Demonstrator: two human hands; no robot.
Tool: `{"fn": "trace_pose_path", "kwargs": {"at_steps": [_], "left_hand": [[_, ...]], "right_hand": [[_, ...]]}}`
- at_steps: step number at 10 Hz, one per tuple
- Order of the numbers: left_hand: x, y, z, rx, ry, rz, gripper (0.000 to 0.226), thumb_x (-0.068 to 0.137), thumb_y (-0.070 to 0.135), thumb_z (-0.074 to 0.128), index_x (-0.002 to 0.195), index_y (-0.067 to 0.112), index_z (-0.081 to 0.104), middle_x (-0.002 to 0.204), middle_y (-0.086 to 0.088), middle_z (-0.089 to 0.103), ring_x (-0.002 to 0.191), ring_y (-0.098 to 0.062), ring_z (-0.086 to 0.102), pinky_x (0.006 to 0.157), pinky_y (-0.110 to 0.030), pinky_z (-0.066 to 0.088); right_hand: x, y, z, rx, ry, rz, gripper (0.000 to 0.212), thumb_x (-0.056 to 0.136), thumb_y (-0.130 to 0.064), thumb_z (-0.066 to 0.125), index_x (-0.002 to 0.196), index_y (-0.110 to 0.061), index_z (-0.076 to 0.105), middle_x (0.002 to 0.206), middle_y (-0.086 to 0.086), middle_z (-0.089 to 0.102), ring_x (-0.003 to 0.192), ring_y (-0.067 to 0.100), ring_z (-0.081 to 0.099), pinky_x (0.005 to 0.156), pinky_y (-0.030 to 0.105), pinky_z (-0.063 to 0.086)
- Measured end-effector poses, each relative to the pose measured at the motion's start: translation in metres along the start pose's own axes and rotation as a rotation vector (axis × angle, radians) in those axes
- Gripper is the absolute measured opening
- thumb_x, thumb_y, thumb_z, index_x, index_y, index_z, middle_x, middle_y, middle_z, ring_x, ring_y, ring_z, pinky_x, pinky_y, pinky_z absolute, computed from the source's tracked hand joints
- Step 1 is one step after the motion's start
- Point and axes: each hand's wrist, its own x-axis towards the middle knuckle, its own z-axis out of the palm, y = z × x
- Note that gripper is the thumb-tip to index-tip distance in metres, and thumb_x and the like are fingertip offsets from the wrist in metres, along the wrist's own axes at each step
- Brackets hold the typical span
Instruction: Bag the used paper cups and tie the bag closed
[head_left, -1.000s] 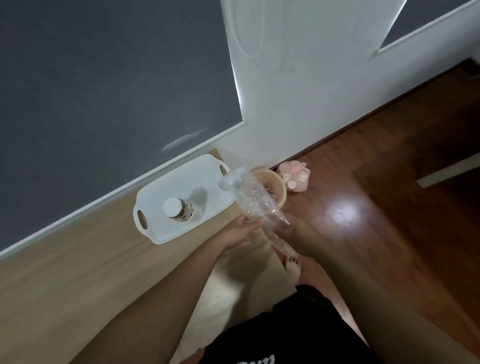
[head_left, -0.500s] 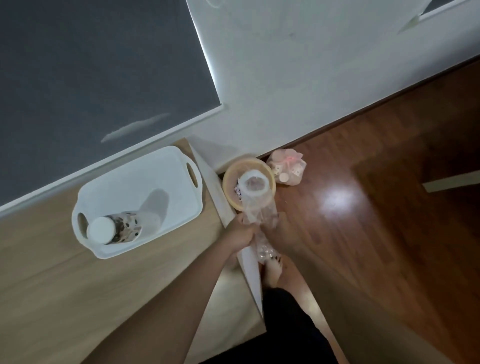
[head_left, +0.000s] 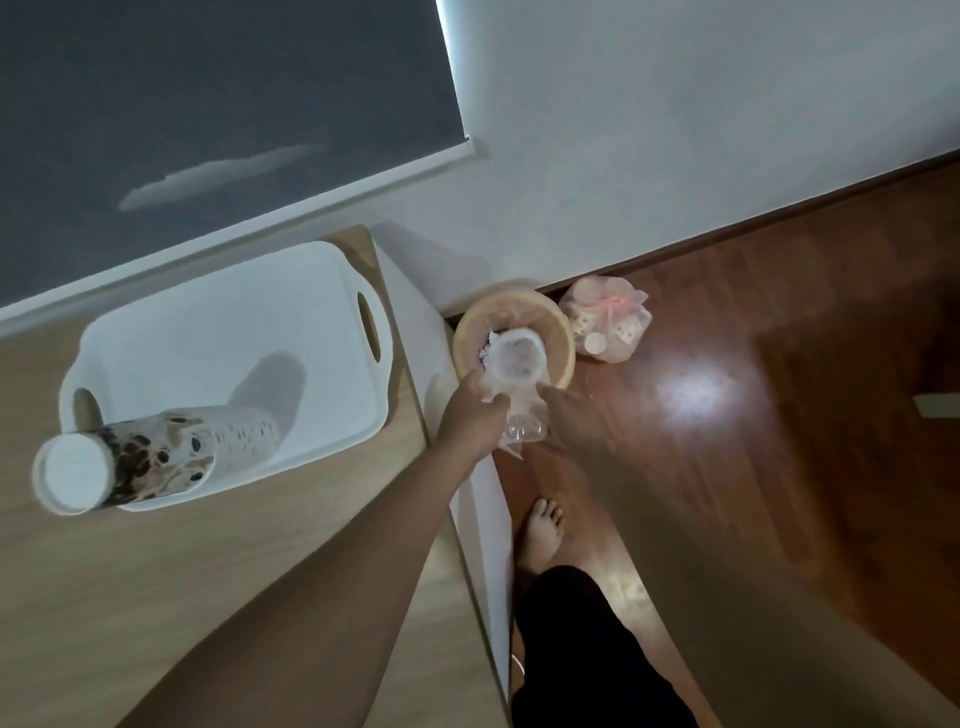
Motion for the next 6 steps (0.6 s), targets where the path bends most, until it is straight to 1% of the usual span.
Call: {"fn": "trace_pose_path", "kwargs": {"at_steps": [1, 2, 3, 4, 5, 6], "left_hand": [[-0.004, -0.002, -0.003, -0.037, 0.024, 0.082, 0.059, 0.112, 0.030, 0.056, 0.168, 0.025, 0.041, 0.155, 0.007, 0.056, 0.128, -0.016, 0.061, 0.089, -0.026, 0.049], [-0.005, -0.011, -0.005, -0.055, 0.055, 0.135, 0.053, 0.112, 0.034, 0.055, 0.164, 0.027, 0.047, 0.157, 0.009, 0.058, 0.132, -0.010, 0.058, 0.089, -0.025, 0.048], [-0.020, -0.014, -0.008, -0.054, 0.084, 0.178, 0.048, 0.113, 0.032, 0.058, 0.160, 0.025, 0.054, 0.162, 0.004, 0.058, 0.143, -0.012, 0.056, 0.112, -0.033, 0.049], [-0.038, -0.011, -0.011, -0.028, 0.153, 0.313, 0.039, 0.114, 0.021, 0.058, 0.153, 0.021, 0.060, 0.156, 0.003, 0.063, 0.143, -0.009, 0.056, 0.119, -0.034, 0.049], [-0.057, -0.012, -0.018, 0.015, 0.252, 0.470, 0.034, 0.113, 0.013, 0.055, 0.145, 0.018, 0.068, 0.144, 0.005, 0.069, 0.131, 0.000, 0.060, 0.110, -0.025, 0.052], [-0.080, -0.025, -0.028, 0.026, 0.339, 0.611, 0.033, 0.112, 0.007, 0.051, 0.136, 0.017, 0.072, 0.134, 0.007, 0.073, 0.125, -0.001, 0.066, 0.101, -0.019, 0.054]], "right_hand": [[0.002, -0.001, -0.003, -0.003, 0.013, -0.003, 0.032, 0.109, -0.040, 0.057, 0.106, -0.011, 0.072, 0.090, 0.008, 0.067, 0.074, 0.019, 0.061, 0.063, 0.032, 0.047], [0.001, 0.001, -0.006, -0.042, 0.003, -0.002, 0.041, 0.109, -0.042, 0.055, 0.120, -0.007, 0.072, 0.102, 0.018, 0.074, 0.080, 0.020, 0.069, 0.062, 0.031, 0.047], [-0.010, -0.001, -0.003, -0.087, -0.010, -0.010, 0.038, 0.109, -0.041, 0.055, 0.126, -0.009, 0.067, 0.113, 0.011, 0.075, 0.100, 0.022, 0.076, 0.082, 0.042, 0.059], [-0.017, -0.001, 0.003, -0.112, -0.038, -0.056, 0.036, 0.108, -0.035, 0.054, 0.125, -0.008, 0.069, 0.110, 0.009, 0.076, 0.092, 0.019, 0.075, 0.076, 0.041, 0.058], [-0.033, -0.002, 0.012, -0.206, -0.030, -0.147, 0.028, 0.106, -0.029, 0.054, 0.102, -0.009, 0.074, 0.091, 0.006, 0.074, 0.079, 0.017, 0.069, 0.070, 0.035, 0.049], [-0.055, 0.000, 0.029, -0.303, 0.036, -0.324, 0.034, 0.109, -0.025, 0.054, 0.099, 0.001, 0.073, 0.088, 0.011, 0.075, 0.083, 0.026, 0.068, 0.076, 0.040, 0.050]]}}
